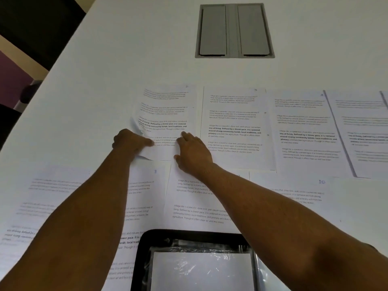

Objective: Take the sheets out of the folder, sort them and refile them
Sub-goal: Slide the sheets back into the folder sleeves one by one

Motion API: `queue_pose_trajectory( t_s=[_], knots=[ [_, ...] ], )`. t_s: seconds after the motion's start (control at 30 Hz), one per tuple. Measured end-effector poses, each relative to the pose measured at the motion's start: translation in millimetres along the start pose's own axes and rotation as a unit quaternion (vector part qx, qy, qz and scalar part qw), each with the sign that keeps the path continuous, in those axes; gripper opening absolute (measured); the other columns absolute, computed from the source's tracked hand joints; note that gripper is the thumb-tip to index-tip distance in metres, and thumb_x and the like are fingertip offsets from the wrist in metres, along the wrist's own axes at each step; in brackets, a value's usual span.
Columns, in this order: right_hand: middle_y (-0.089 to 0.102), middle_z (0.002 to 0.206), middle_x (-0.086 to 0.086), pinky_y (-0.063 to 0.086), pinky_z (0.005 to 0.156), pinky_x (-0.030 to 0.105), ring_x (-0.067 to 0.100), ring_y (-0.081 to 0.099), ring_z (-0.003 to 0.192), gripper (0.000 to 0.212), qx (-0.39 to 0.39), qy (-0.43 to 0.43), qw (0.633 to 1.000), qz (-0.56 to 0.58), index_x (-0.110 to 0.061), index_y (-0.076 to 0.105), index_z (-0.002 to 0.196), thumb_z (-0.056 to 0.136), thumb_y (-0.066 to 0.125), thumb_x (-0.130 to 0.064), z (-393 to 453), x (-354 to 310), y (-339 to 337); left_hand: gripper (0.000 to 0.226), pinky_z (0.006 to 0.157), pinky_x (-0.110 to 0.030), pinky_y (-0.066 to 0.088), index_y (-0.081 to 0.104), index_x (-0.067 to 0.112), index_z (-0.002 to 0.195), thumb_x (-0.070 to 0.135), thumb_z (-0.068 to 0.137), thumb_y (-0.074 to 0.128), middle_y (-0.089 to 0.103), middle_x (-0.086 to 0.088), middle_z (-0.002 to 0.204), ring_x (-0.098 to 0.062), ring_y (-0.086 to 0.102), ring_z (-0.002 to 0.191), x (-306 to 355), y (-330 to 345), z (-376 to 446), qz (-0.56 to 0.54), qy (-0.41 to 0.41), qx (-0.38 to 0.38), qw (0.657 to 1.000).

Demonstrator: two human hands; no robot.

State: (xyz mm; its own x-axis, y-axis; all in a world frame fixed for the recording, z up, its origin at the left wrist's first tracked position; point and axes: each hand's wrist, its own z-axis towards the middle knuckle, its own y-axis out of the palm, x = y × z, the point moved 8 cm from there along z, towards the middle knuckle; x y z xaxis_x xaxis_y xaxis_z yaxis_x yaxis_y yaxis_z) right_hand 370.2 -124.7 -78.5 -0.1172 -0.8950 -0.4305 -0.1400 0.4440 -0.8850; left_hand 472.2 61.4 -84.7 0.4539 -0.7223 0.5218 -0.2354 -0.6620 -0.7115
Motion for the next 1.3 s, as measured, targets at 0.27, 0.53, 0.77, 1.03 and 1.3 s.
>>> queue_pose_trajectory(
  t_s=[0.27,0.53,0.77,1.03,1.3],
  knots=[
    [0.015,0.162,0.007,0.016,0.119,0.038,0.022,0.012,0.15,0.064,-0.028,0.009,0.999,0.039,-0.01,0.031,0.15,0.095,0.058,-0.029,0,4,0,0.032,0.087,-0.036,0.053,0.064,0.013,0.104,0.018,0.077,0.08,0.067,-0.006,0.109,-0.024,0.064,0.097,28,-21,-18,-0.126,0.094,-0.006,0.988],
    [0.037,0.152,0.012,0.029,0.112,0.036,0.028,0.035,0.14,0.065,0.01,0.122,0.961,0.248,-0.007,0.03,0.149,0.097,0.054,-0.037,-26,10,-34,0.03,0.09,-0.034,0.051,0.064,0.017,0.12,0.012,0.09,0.065,0.067,-0.002,0.114,-0.02,0.065,0.1,50,-55,-72,-0.179,0.167,-0.03,0.969],
    [0.053,0.114,0.005,0.044,0.103,0.037,0.028,0.054,0.122,0.076,-0.026,0.227,0.83,0.509,-0.015,0.032,0.148,0.089,0.059,-0.055,-78,20,-55,0.03,0.091,-0.034,0.051,0.062,0.018,0.122,0.012,0.093,0.062,0.07,0.002,0.112,-0.016,0.067,0.101,40,-75,-169,-0.34,0.178,-0.081,0.92],
    [0.072,0.113,0.003,0.053,0.094,0.042,0.022,0.068,0.102,0.043,-0.006,0.223,0.751,0.621,-0.011,0.065,0.114,0.083,0.075,-0.04,-182,46,-86,0.031,0.097,-0.037,0.049,0.062,0.016,0.122,0.012,0.092,0.061,0.07,-0.002,0.116,-0.019,0.066,0.105,9,-69,-275,-0.386,0.165,-0.149,0.895],
    [0.074,0.103,0.012,0.057,0.084,0.045,0.03,0.071,0.097,0.034,0.058,0.22,0.723,0.652,-0.004,0.067,0.111,0.088,0.071,-0.029,-303,88,-113,0.029,0.099,-0.042,0.049,0.063,0.014,0.121,0.011,0.092,0.062,0.071,-0.004,0.113,-0.022,0.067,0.105,-20,-16,-370,-0.357,0.149,-0.214,0.897]
  ],
)
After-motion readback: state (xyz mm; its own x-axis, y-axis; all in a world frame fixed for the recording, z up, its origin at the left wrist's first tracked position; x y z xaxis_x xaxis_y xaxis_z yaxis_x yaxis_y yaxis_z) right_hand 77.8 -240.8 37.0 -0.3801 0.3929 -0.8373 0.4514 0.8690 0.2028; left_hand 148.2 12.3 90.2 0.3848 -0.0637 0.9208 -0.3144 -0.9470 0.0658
